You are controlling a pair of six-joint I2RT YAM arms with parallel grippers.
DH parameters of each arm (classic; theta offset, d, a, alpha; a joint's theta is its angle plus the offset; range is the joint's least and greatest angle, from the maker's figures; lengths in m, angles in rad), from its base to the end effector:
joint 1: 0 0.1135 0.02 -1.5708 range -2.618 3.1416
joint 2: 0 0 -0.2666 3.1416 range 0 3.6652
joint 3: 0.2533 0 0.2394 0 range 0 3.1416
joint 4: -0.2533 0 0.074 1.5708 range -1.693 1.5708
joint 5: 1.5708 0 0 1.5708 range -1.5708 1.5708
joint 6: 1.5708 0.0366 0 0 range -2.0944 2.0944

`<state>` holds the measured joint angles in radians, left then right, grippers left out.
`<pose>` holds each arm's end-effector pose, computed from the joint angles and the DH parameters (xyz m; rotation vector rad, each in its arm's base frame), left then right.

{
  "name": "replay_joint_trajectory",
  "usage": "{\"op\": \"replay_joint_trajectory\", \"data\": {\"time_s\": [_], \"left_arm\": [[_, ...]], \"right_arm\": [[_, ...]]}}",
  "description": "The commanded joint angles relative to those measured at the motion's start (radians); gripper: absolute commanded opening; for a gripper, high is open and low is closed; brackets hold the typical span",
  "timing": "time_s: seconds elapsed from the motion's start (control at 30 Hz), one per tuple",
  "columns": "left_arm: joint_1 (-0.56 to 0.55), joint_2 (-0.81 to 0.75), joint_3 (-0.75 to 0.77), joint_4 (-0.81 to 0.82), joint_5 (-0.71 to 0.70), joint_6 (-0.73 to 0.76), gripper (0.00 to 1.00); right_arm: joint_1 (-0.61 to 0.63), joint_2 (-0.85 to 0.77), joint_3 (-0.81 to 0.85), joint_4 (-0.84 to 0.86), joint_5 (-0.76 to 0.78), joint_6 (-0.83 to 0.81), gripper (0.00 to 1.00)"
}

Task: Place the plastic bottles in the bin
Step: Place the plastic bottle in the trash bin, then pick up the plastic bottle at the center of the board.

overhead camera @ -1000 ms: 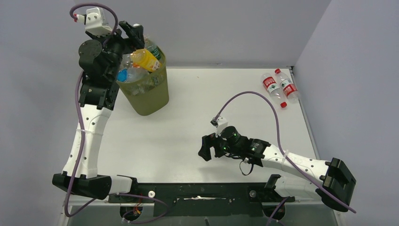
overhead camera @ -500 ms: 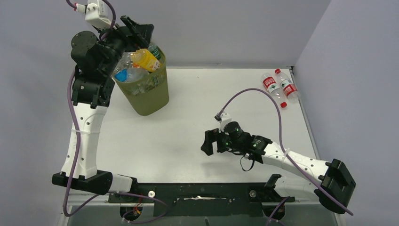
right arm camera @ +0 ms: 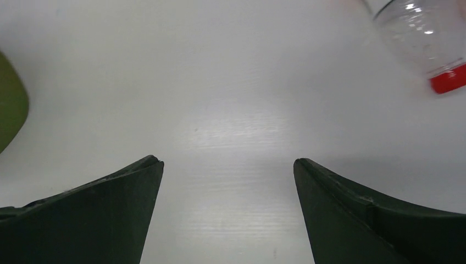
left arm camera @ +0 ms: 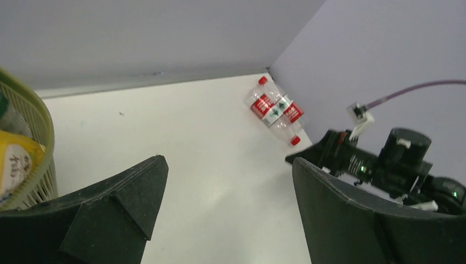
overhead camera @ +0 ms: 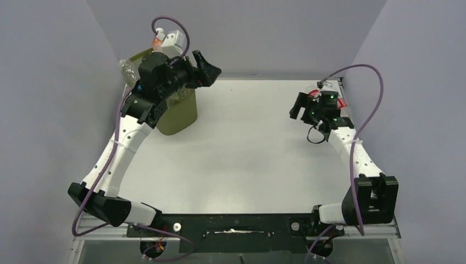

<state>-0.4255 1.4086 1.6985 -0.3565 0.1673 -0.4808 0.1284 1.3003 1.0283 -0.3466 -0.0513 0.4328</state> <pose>0.2632 -0.1260 0.4930 0.0862 1.7002 -0.8231 0.2757 0.0375 0.3018 0.3066 2.1917 0.3706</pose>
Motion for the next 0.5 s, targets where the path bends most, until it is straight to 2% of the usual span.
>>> {"op": "replay_joint_trajectory", "data": {"time_s": [0.0, 0.13, 0.47], "left_arm": [[-0.019, -0.026, -0.087, 0.071, 0.062, -0.043, 0.85], [-0.041, -0.036, -0.169, 0.097, 0.099, -0.060, 0.85], [-0.067, -0.036, -0.260, 0.118, 0.144, -0.052, 0.85]], "right_arm": [[-0.158, 0.124, 0.101, 0.073, -0.069, -0.118, 0.93], [-0.228, 0.266, 0.215, 0.116, -0.039, -0.197, 0.93], [-0.258, 0.546, 0.406, 0.139, 0.067, -0.273, 0.90]]}}
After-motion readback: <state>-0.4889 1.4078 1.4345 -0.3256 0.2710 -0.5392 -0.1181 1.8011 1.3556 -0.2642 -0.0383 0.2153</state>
